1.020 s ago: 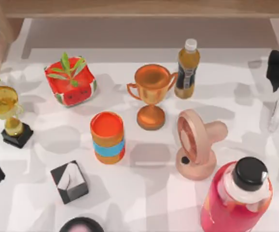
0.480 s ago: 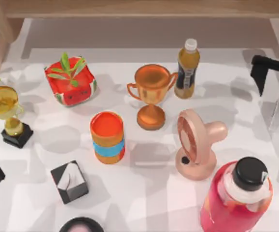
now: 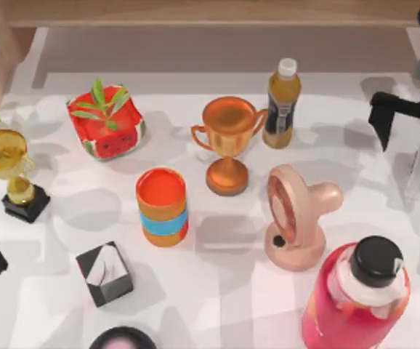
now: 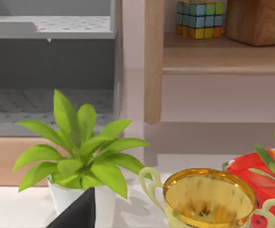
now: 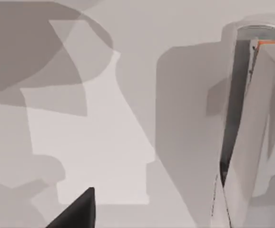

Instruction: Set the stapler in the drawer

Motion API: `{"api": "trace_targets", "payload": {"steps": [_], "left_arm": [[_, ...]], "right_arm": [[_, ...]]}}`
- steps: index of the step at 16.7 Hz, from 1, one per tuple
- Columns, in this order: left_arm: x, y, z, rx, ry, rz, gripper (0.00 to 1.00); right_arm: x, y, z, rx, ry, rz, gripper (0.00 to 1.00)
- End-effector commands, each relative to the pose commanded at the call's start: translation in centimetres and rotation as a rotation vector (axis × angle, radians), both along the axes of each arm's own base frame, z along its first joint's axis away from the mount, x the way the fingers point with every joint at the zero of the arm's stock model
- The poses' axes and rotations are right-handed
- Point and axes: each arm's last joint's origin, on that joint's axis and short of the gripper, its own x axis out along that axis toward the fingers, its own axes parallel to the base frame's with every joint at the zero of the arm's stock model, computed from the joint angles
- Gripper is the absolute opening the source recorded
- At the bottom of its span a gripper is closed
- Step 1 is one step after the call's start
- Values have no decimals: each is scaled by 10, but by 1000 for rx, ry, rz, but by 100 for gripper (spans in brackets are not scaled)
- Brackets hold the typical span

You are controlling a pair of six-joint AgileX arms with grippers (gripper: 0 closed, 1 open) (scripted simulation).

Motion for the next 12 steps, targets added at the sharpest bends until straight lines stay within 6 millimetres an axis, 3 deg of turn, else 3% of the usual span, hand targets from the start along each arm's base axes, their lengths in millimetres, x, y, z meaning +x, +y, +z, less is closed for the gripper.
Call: {"api": "trace_targets", "payload": {"steps": [4,8,12], "left_arm": [[0,0,0,0,0,0,100],[0,0,0,0,0,0,100],[0,0,0,0,0,0,100]], "right_arm": [[0,-7,-28,-1,1,-1,100],[0,-9,-30,-1,0,-1,100],[0,-9,-30,-1,0,-1,70]]}}
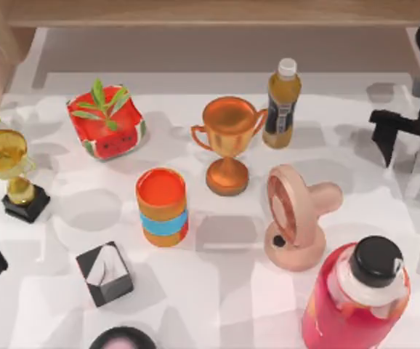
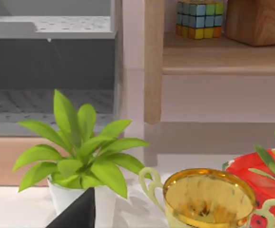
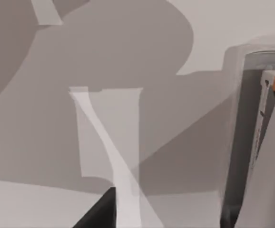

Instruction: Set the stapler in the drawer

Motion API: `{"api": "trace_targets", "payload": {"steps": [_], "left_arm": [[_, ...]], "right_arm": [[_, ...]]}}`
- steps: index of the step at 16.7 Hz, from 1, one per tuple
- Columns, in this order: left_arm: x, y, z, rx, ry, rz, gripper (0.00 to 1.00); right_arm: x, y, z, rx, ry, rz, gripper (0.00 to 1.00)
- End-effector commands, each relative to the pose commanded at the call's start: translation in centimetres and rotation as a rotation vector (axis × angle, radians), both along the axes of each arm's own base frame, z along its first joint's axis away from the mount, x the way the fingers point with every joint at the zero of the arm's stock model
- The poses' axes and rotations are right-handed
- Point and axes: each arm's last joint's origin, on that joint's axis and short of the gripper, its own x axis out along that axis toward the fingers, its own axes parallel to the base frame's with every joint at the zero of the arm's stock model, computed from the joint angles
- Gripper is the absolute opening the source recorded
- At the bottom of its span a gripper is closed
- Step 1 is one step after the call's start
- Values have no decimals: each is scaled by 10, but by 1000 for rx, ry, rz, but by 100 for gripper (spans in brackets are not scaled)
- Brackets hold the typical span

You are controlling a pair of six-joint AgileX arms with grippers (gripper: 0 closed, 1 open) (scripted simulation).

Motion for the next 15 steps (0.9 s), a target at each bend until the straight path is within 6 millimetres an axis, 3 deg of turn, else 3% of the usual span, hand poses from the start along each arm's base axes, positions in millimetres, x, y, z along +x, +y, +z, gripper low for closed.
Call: {"api": "trace_targets", "payload": {"steps": [9,15], "left_arm": [[0,0,0,0,0,0,100],[0,0,0,0,0,0,100]], "right_arm": [[0,0,0,0,0,0,2],[0,0,0,0,0,0,0]]}}
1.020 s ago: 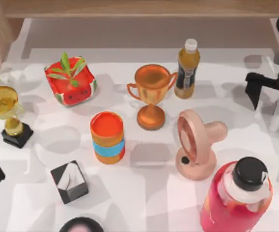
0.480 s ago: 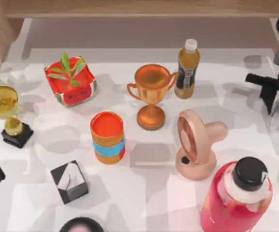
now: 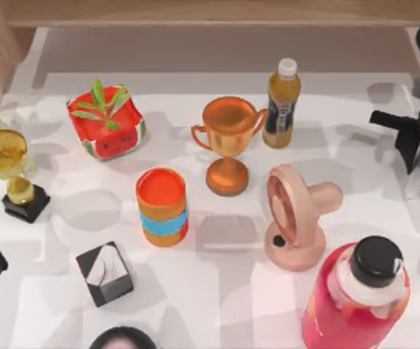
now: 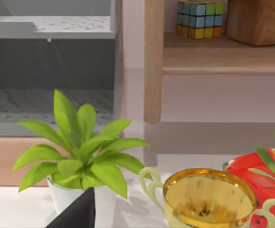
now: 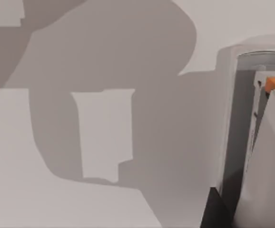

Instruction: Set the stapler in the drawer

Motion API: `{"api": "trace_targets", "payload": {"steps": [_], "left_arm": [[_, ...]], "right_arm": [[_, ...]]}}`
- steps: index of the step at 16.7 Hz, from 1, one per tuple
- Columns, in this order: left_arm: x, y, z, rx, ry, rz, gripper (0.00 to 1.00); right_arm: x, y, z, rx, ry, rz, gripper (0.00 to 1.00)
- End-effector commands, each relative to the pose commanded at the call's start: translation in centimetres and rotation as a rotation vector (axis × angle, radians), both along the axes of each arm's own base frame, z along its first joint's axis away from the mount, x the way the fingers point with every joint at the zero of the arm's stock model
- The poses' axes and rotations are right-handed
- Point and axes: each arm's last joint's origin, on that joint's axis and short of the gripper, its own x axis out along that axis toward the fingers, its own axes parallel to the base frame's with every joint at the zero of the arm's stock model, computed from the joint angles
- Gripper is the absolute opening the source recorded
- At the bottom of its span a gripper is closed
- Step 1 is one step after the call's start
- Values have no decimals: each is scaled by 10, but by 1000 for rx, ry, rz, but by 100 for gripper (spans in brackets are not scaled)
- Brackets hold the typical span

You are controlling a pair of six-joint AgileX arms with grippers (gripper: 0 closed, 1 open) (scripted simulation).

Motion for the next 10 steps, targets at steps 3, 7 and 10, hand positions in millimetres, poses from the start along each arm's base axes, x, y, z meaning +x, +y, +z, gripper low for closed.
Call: {"api": "trace_targets", "payload": {"steps": [3,7,10], "left_arm": [[0,0,0,0,0,0,100],[0,0,0,0,0,0,100],[0,0,0,0,0,0,100]], "right_arm": [[0,1,1,0,-1,1,0],[0,2,3,-2,4,-41,0],[0,5,12,-5,0,-56,0]]}}
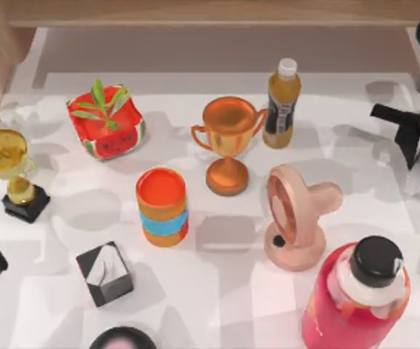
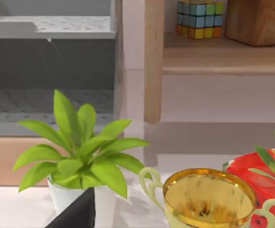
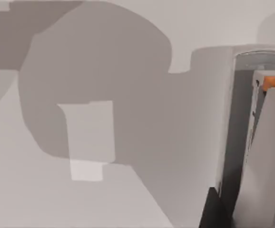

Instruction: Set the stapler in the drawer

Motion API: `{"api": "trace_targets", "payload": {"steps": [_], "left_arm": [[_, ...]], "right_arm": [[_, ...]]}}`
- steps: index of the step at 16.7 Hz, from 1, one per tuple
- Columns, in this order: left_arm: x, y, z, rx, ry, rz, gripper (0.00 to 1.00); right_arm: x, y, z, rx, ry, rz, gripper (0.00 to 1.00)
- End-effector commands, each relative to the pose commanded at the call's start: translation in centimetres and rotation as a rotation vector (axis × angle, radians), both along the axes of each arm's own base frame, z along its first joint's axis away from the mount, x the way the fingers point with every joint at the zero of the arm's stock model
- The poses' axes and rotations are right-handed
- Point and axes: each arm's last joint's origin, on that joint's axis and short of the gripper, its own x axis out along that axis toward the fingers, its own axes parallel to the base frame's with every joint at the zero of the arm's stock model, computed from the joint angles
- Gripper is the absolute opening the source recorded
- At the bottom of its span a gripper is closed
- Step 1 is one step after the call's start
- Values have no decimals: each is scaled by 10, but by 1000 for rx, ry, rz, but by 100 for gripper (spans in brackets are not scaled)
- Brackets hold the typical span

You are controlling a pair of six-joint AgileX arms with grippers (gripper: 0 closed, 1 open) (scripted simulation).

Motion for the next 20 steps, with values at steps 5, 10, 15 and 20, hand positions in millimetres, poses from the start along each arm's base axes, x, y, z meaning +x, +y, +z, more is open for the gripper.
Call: {"api": "trace_targets", "payload": {"steps": [5,10,15,20], "left_arm": [[0,0,0,0,0,0,100],[0,0,0,0,0,0,100],[0,0,0,0,0,0,100],[0,0,0,0,0,0,100]], "right_arm": [[1,0,18,7,-15,49,0],[0,-4,18,5,-1,57,0],[2,1,54,22,-94,81,0],[2,-65,149,9,-327,-7,0]]}}
